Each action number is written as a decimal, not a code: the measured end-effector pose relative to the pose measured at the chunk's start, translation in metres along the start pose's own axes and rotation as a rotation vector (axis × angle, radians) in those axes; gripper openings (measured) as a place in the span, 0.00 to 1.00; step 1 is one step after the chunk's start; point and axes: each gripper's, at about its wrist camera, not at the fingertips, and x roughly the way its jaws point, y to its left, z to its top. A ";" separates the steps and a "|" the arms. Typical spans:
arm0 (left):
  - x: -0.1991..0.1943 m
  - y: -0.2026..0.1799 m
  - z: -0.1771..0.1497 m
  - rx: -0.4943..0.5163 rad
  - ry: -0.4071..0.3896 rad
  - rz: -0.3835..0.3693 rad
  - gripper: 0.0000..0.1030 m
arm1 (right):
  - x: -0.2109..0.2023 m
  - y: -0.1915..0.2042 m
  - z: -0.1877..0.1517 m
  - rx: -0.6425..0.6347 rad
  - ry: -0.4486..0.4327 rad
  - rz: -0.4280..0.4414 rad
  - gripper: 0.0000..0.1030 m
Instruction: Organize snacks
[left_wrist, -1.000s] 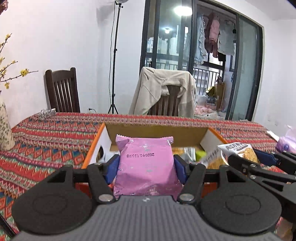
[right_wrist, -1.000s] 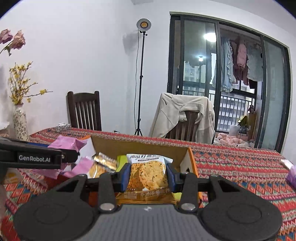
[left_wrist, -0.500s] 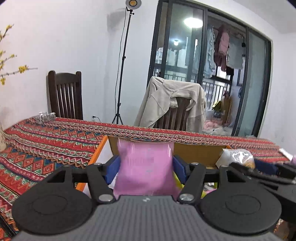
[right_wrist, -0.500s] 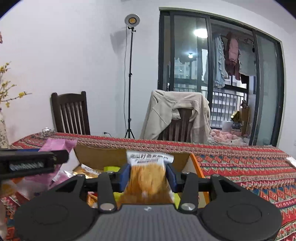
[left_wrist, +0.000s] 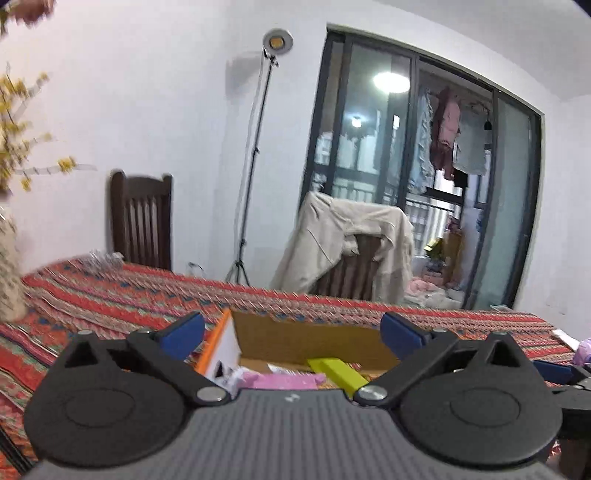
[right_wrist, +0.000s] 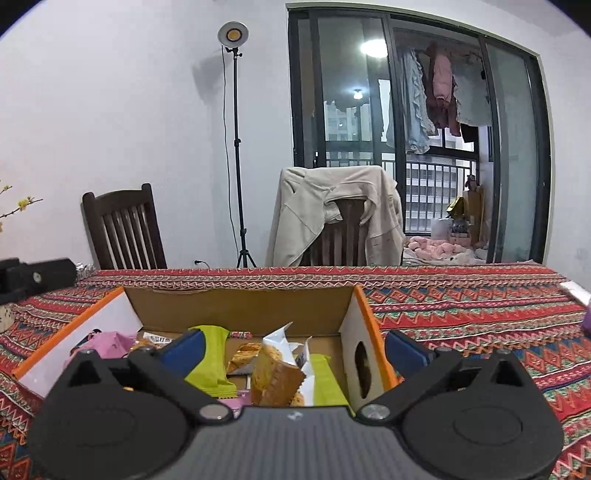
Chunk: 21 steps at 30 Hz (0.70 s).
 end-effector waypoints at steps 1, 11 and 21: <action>-0.008 -0.001 0.003 0.006 -0.007 0.016 1.00 | -0.005 0.000 0.002 -0.003 0.001 0.003 1.00; -0.079 0.010 -0.009 0.093 0.088 -0.023 1.00 | -0.092 0.011 -0.011 -0.084 0.001 0.040 1.00; -0.121 0.033 -0.061 0.124 0.265 -0.020 1.00 | -0.147 0.012 -0.059 -0.072 0.078 0.081 1.00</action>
